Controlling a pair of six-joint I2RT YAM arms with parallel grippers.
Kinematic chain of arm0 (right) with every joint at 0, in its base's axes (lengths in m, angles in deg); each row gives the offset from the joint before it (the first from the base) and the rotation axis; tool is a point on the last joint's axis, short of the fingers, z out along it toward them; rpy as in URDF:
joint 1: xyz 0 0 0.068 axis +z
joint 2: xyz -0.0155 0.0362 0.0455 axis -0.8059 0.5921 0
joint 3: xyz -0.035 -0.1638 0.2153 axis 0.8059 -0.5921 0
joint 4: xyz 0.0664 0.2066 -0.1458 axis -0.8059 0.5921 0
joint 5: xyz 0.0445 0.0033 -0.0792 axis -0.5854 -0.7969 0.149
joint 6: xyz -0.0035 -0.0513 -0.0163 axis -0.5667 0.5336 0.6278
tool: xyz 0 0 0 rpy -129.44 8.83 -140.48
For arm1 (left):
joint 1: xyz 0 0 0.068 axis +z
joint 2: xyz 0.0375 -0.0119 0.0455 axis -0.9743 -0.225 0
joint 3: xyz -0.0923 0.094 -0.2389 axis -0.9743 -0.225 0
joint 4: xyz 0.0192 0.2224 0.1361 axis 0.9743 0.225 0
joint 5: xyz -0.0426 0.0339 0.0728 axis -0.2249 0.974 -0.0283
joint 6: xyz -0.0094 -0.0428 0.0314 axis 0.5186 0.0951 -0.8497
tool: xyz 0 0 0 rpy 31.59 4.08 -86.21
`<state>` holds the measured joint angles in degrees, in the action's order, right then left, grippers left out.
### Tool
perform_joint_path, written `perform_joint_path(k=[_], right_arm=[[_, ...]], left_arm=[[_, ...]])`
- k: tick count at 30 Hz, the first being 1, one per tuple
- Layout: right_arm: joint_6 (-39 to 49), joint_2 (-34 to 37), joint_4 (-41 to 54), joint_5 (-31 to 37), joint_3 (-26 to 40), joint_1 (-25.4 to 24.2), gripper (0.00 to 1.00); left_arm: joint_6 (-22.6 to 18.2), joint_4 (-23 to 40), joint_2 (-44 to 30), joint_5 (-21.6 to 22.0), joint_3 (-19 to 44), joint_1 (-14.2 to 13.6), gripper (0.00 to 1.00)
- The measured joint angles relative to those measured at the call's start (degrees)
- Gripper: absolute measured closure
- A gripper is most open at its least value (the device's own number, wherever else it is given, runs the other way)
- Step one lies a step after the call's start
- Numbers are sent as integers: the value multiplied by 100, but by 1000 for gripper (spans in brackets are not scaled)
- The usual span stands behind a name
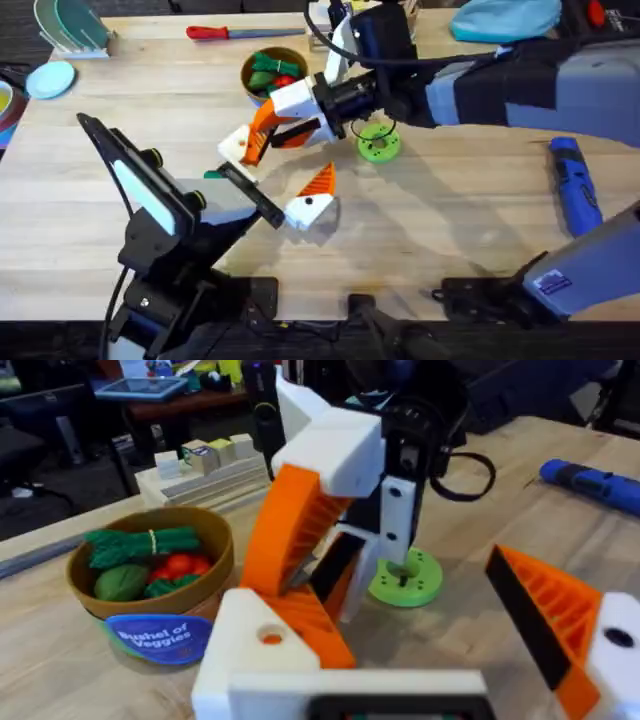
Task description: Pick up the gripper from the table and insert it into the empty holder that is missing its gripper. Then pick up a screw, insert it into the mounting hole, and use the screwdriver to tighten it. Finally, clean up the table by picking up the vegetable and placing it into the bucket.
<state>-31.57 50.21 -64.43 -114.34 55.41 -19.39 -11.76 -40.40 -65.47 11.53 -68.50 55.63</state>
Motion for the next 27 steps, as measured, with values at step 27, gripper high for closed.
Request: perform_joint_path(k=[27], right_arm=[[232, -1, 2, -321, -7, -152, 363]], left_arm=[[-33, 84, -2, -96, 0, -15, 8]])
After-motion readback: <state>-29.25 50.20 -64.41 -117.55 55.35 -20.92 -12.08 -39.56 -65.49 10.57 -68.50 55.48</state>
